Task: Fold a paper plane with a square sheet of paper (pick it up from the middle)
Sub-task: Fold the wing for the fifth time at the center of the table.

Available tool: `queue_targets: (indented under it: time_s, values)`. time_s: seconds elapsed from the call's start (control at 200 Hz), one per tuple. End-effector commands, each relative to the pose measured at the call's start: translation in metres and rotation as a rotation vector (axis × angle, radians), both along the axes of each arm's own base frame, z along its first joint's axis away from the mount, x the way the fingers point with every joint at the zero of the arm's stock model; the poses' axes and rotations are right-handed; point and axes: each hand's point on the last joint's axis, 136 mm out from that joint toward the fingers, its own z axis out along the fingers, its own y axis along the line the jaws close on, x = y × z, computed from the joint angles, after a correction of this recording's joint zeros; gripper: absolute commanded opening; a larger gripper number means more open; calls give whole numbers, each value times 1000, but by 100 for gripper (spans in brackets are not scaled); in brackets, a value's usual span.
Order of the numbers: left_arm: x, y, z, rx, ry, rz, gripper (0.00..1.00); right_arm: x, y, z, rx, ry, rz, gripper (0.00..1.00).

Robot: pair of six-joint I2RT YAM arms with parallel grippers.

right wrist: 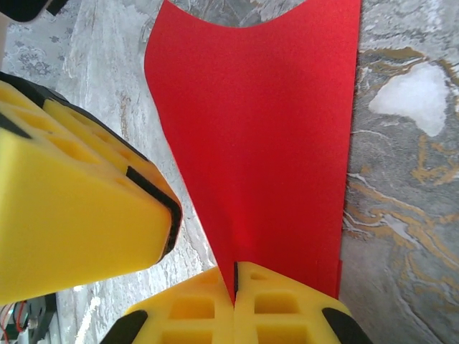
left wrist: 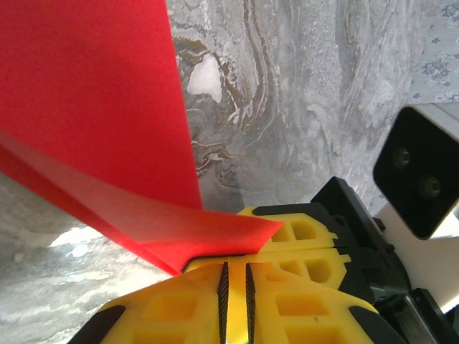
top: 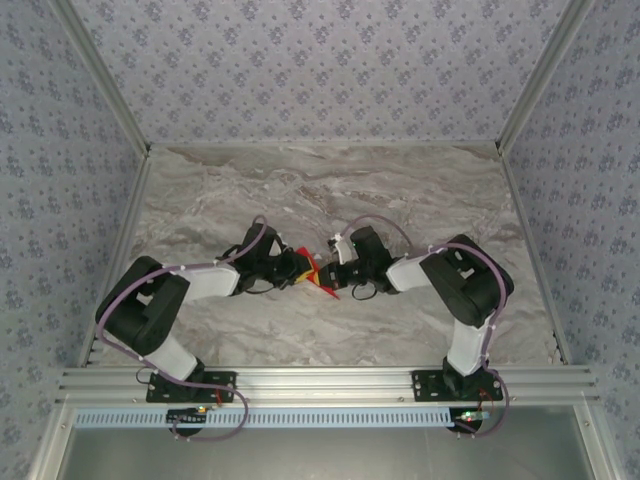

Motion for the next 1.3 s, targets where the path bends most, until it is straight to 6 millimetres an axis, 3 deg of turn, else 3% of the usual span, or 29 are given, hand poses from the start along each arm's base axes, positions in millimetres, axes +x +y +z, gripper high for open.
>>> queue_targets:
  time_s: [0.0,0.445,0.939,1.299]
  values:
    - [1,-2,-4,3,-31,-13,17,1,3,-2,7,64,1,0]
    - [5,7,-25,67,-27,20,13,-3,-5,-31,-110,159,-19,0]
    - [7,11,-45,117,-7,29,10,-6,-5,-30,-127,163,6,0]
    - [5,16,-55,159,33,36,8,-13,-8,-6,-118,114,68,24]
